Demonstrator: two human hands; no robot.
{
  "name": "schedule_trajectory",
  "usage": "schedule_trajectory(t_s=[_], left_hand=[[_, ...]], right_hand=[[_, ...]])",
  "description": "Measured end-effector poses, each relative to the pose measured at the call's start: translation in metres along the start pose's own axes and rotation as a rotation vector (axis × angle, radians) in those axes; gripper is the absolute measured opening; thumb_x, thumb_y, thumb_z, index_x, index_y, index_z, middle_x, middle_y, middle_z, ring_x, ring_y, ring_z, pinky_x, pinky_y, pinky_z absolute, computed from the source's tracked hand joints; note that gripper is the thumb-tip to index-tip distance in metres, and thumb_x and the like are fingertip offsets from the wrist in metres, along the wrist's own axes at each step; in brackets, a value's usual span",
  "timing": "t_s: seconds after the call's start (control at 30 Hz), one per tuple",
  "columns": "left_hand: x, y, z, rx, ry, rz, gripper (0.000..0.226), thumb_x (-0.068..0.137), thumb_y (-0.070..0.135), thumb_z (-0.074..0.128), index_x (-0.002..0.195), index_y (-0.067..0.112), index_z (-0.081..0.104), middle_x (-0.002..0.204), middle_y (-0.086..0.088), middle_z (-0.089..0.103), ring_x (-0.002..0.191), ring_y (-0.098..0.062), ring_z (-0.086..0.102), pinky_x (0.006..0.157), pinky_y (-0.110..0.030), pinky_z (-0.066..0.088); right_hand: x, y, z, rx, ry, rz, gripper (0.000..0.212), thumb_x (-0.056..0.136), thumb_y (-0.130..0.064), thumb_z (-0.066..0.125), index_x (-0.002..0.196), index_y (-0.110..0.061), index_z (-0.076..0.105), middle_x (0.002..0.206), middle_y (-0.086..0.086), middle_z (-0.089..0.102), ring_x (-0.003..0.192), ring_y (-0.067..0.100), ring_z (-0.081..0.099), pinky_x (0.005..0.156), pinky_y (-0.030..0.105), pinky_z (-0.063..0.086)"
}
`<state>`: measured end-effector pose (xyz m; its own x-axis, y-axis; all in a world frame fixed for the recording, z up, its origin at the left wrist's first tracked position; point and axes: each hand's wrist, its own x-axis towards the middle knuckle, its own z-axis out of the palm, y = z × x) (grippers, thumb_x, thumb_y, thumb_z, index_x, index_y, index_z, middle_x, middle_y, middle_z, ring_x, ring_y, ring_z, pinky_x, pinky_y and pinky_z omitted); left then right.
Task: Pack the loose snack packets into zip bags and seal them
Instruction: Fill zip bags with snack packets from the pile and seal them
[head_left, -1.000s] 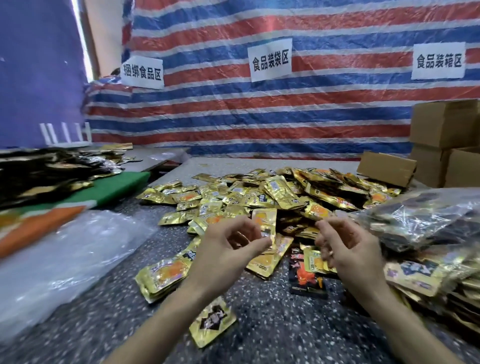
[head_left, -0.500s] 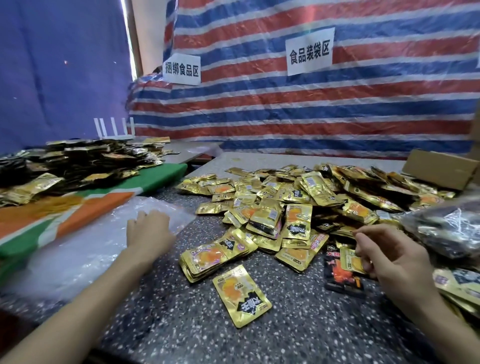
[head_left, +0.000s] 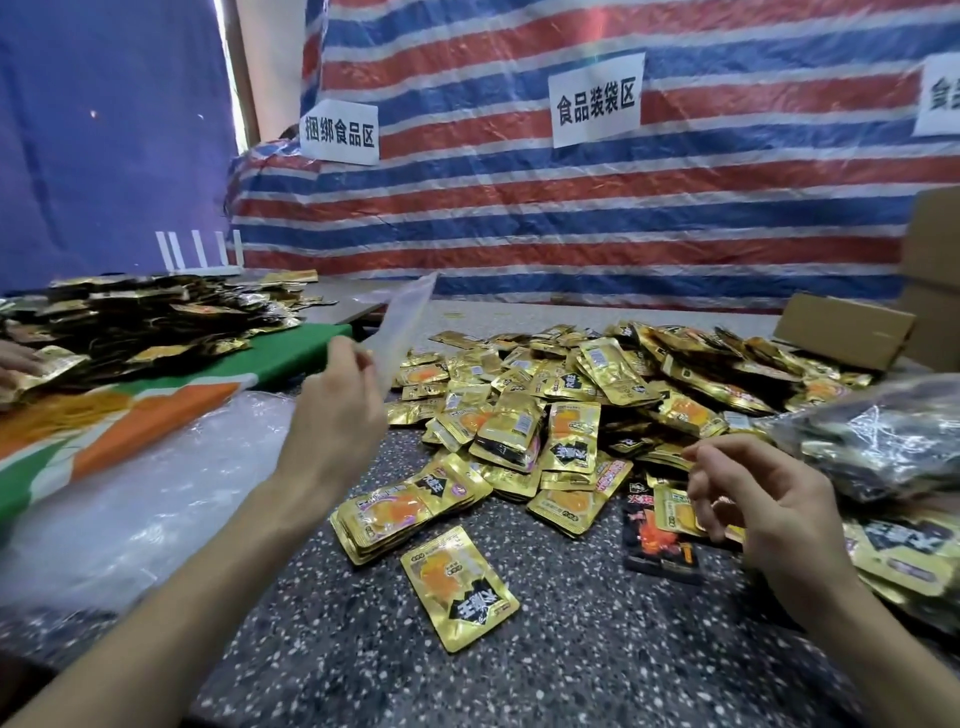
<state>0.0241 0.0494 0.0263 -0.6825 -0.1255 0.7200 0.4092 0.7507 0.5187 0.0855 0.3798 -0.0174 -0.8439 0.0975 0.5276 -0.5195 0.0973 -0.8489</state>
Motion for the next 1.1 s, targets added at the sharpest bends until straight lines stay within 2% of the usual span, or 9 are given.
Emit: schedule_trajectory(t_s=[0.2,0.33,0.4,0.47,0.53,0.63,0.83,0.93,1.1], left_hand=[[-0.029,0.075,0.028,-0.244,-0.186,0.366,0.012,0.102,0.003,0.044,0.098,0.014,0.045,0.069,-0.008,0.057,0.047,-0.020,0.046,0.038,-0.035,0.035],[-0.056,0.092,0.051,-0.028,-0.525,0.685,0.034,0.088,-0.009,0.051,0.118,0.006,0.052,0.082,-0.009,0.062,0.064,-0.018,0.051,0.055,-0.032,0.042],[-0.070,0.097,0.061,0.027,-0.663,0.776,0.048,0.082,-0.012,0.053,0.124,0.012,0.049,0.098,-0.009,0.066,0.082,-0.021,0.057,0.070,-0.035,0.049],[-0.081,0.099,0.070,0.023,-0.747,0.811,0.057,0.080,-0.014,0.055,0.126,0.019,0.043,0.106,-0.007,0.066,0.092,-0.021,0.058,0.079,-0.035,0.051],[-0.087,0.096,0.076,-0.001,-0.799,0.805,0.056,0.081,-0.009,0.057,0.129,0.016,0.043,0.111,-0.005,0.067,0.095,-0.019,0.059,0.083,-0.032,0.051],[-0.088,0.092,0.078,-0.070,-0.859,0.708,0.031,0.094,0.010,0.042,0.123,0.021,0.047,0.106,0.004,0.067,0.090,-0.011,0.059,0.081,-0.023,0.050],[-0.089,0.093,0.082,-0.108,-0.841,0.636,0.016,0.100,0.019,0.046,0.113,0.028,0.050,0.092,0.008,0.066,0.077,-0.007,0.059,0.068,-0.019,0.048],[-0.089,0.095,0.083,-0.149,-0.869,0.583,0.016,0.100,0.022,0.043,0.114,0.030,0.047,0.088,0.007,0.063,0.072,-0.009,0.055,0.062,-0.019,0.041],[-0.088,0.104,0.075,-0.436,-0.946,0.205,0.019,0.083,0.024,0.051,0.097,0.028,0.063,0.093,0.012,0.068,0.092,-0.003,0.064,0.084,-0.025,0.053]], right_hand=[[0.004,-0.010,-0.007,0.343,-0.118,0.330,0.057,0.090,-0.056,0.043,0.087,-0.005,0.066,0.073,0.013,0.063,0.059,0.022,0.060,0.045,0.027,0.047],[0.006,-0.021,-0.018,0.394,-0.200,0.444,0.081,0.067,-0.090,0.052,0.063,-0.011,0.064,0.064,0.008,0.059,0.054,0.021,0.058,0.046,0.028,0.050],[0.008,-0.021,-0.023,0.380,-0.160,0.469,0.076,0.077,-0.083,0.050,0.061,-0.010,0.066,0.060,0.007,0.056,0.050,0.019,0.057,0.050,0.029,0.054],[0.012,-0.020,-0.027,0.333,-0.097,0.535,0.050,0.076,-0.059,0.066,0.061,-0.011,0.063,0.058,0.004,0.046,0.045,0.016,0.043,0.043,0.021,0.040],[0.015,-0.018,-0.034,0.222,-0.113,0.571,0.032,0.069,-0.040,0.075,0.068,-0.013,0.058,0.057,0.003,0.042,0.045,0.014,0.037,0.039,0.020,0.029],[0.014,-0.018,-0.040,0.138,-0.217,0.575,0.025,0.071,-0.031,0.075,0.074,-0.008,0.064,0.061,0.007,0.059,0.047,0.016,0.053,0.038,0.020,0.038],[0.010,-0.020,-0.047,-0.085,-0.423,0.689,0.047,0.078,-0.061,0.077,0.068,-0.014,0.074,0.067,0.007,0.065,0.053,0.015,0.059,0.044,0.020,0.044],[0.009,-0.020,-0.051,-0.085,-0.555,0.689,0.029,0.080,-0.041,0.077,0.075,-0.012,0.077,0.076,0.009,0.071,0.055,0.010,0.056,0.045,0.019,0.045],[0.009,-0.019,-0.051,-0.016,-0.534,0.635,0.018,0.076,-0.020,0.077,0.076,-0.002,0.076,0.073,0.016,0.071,0.048,0.009,0.051,0.044,0.019,0.046]])
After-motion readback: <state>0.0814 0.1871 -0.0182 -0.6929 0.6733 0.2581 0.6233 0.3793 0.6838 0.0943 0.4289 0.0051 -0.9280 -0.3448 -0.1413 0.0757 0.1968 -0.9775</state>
